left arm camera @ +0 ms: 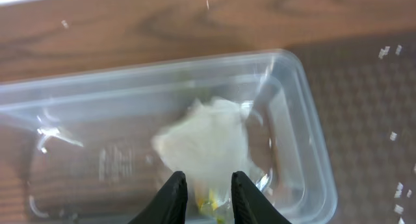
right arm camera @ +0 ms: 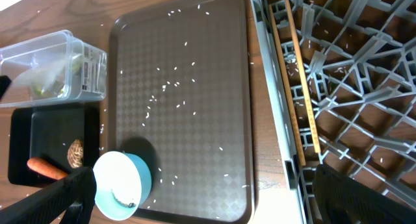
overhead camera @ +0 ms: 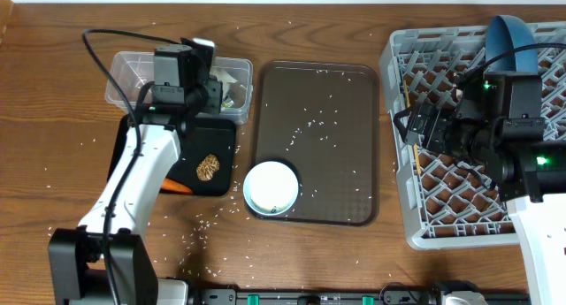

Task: Sort waste into correct bins and load items into the dishwasher rack
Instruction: 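Carry the tissue to the clear plastic bin and release it, then grasp the rim of the light-blue rice bowl with the left gripper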

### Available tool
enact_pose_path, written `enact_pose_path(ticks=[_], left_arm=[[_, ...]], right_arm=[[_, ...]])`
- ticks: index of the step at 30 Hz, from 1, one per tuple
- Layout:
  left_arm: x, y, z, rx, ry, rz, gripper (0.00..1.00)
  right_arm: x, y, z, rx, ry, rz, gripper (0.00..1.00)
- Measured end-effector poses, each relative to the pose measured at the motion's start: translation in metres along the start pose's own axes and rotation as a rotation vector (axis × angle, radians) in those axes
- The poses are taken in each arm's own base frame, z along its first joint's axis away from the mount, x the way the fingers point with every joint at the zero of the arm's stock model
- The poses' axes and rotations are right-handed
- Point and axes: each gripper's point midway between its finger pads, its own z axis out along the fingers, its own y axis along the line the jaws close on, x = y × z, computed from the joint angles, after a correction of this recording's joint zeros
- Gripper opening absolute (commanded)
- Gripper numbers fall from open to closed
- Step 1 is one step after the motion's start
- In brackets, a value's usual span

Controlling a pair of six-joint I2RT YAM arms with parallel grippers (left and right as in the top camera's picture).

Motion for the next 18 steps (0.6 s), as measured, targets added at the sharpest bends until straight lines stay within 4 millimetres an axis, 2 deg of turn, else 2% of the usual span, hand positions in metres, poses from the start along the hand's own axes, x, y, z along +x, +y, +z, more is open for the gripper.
enact_pose_path(ticks=[3,4,7,8,10,13,16,18], left_arm=[[0.007,-0.001,-0.008,0.002,0.028,-0.002,0.28],[0.007,-0.001,-0.015,0.003,0.03,-0.001,0.34],[0.002,-0.004,-0.05,0.008,0.004,0.004,0.63],[0.0,-0.005,-0.066,0.012,-0.014,0.0,0.66],[-0.003,-0.009,-0.099,0.023,-0.052,-0.008,0.65],[0.006,-0.018,-0.138,0.065,-0.063,-0.026,0.65],[0.025,-0.037,-0.161,0.162,-0.02,-0.048,0.62],[0.042,-0.05,-0.165,0.228,0.046,-0.066,0.6]], right_arm=[[0.003,-0.001,0.0,0.004,0.011,0.003,0.99],[0.004,-0.002,0.0,0.006,0.016,0.003,0.99],[0.006,-0.002,0.0,0.01,0.025,-0.003,0.99],[0.007,-0.003,0.0,0.011,0.028,-0.006,0.99],[0.007,-0.003,0.0,0.011,0.03,-0.008,0.99],[0.007,-0.003,0.0,0.011,0.03,-0.009,0.99],[0.007,-0.003,0.0,0.011,0.03,-0.011,0.99],[0.007,-0.002,0.0,0.01,0.027,-0.012,0.98]])
